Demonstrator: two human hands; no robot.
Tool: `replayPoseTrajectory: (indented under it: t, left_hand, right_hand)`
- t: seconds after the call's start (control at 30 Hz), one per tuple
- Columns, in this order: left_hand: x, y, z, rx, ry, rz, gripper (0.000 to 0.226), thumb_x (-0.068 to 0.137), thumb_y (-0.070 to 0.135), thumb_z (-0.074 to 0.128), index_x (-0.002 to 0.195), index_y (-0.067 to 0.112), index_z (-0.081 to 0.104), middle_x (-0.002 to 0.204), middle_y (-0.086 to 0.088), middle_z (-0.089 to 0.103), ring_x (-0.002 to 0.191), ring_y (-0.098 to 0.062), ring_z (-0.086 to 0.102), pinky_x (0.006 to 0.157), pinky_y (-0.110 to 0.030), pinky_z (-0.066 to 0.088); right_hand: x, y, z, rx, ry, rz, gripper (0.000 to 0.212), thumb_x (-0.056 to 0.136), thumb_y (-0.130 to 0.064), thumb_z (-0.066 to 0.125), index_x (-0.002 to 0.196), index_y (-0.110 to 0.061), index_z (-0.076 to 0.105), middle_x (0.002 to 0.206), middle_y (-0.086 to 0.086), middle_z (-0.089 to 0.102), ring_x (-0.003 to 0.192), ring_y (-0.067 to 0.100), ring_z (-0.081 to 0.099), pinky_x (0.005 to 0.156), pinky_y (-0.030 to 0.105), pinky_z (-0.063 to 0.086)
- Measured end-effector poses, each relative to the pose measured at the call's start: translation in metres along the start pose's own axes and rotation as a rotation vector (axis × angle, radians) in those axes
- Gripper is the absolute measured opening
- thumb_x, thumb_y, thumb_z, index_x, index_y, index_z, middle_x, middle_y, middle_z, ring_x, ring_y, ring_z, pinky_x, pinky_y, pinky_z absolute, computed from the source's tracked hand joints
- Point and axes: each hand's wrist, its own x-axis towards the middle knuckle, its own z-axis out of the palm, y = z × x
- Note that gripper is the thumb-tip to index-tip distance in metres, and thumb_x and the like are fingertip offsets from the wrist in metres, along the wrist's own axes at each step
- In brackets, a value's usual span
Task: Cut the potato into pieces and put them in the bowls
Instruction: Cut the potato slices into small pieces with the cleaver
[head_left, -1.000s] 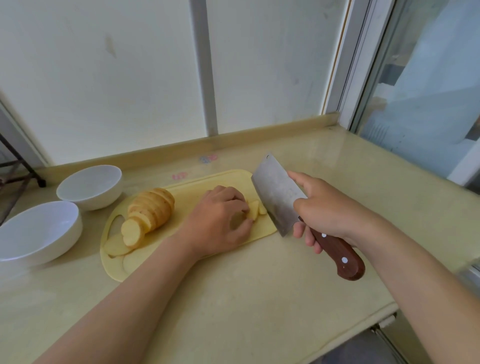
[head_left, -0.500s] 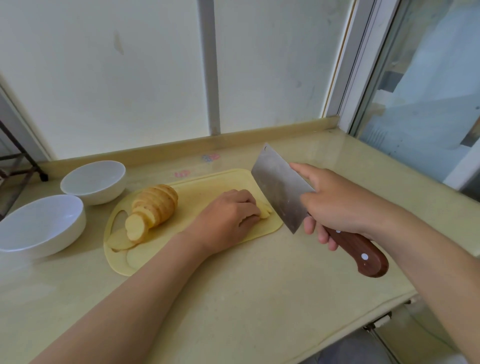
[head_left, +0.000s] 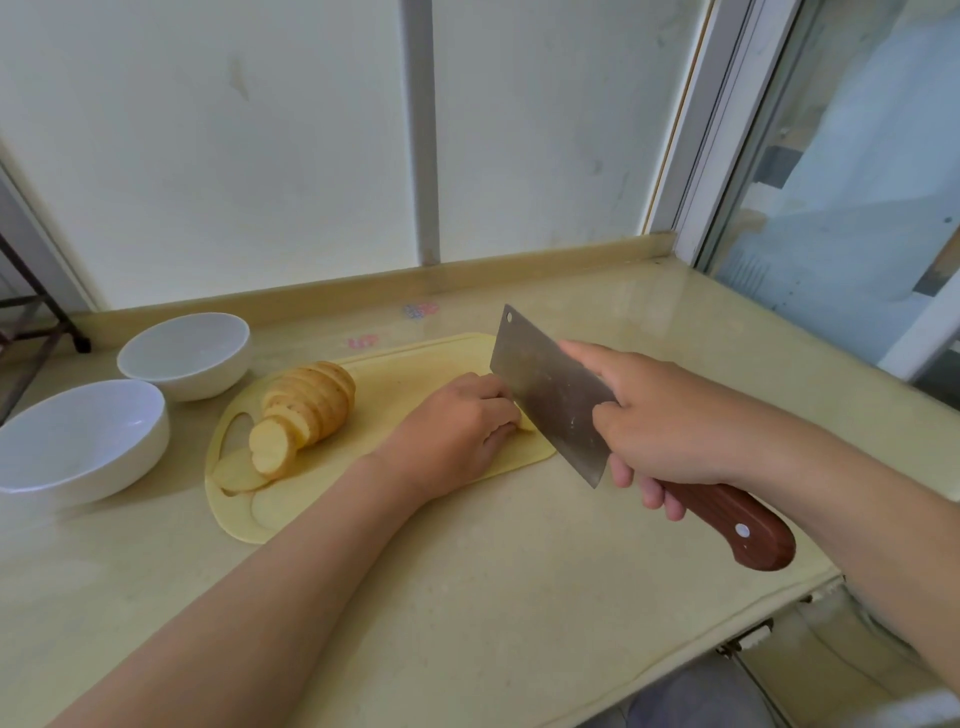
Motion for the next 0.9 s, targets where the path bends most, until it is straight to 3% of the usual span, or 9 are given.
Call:
replayPoseTrajectory:
  t: [0.53, 0.73, 0.9]
  left_hand:
    - [0.003, 0.003, -0.001, 0.04, -0.006, 0.033, 0.025, 0.092, 0.015, 0.049, 0.088, 0.006, 0.072, 0.088, -0.011, 0.064, 0.073, -0.032, 0.057, 0.066, -0.038, 0.051]
    - [0.003, 0.005, -0.002, 0.051, 0.015, 0.037, 0.011, 0.088, 0.005, 0.061, 0.087, 0.006, 0.072, 0.085, -0.01, 0.064, 0.071, -0.032, 0.057, 0.063, -0.037, 0.051]
    - [0.003, 0.005, -0.001, 0.065, 0.025, 0.03, 0.021, 0.092, 0.013, 0.053, 0.089, 0.008, 0.073, 0.085, -0.009, 0.064, 0.072, -0.031, 0.057, 0.062, -0.037, 0.051]
  right_hand:
    - [-0.028, -0.001, -0.008, -0.152, -0.051, 0.018, 0.075, 0.105, -0.013, 0.032, 0.159, -0.059, 0.007, 0.084, 0.015, 0.071, 0.044, 0.02, 0.063, 0.051, 0.037, 0.061]
    - [-0.029, -0.007, -0.008, -0.254, -0.08, 0.027, 0.074, 0.106, -0.015, 0.03, 0.159, -0.059, 0.002, 0.087, 0.011, 0.064, 0.042, 0.017, 0.062, 0.054, 0.041, 0.062]
    - [-0.022, -0.011, -0.004, -0.347, -0.124, 0.034, 0.079, 0.105, -0.012, 0.031, 0.158, -0.057, -0.005, 0.083, 0.013, 0.062, 0.043, 0.019, 0.063, 0.051, 0.038, 0.062]
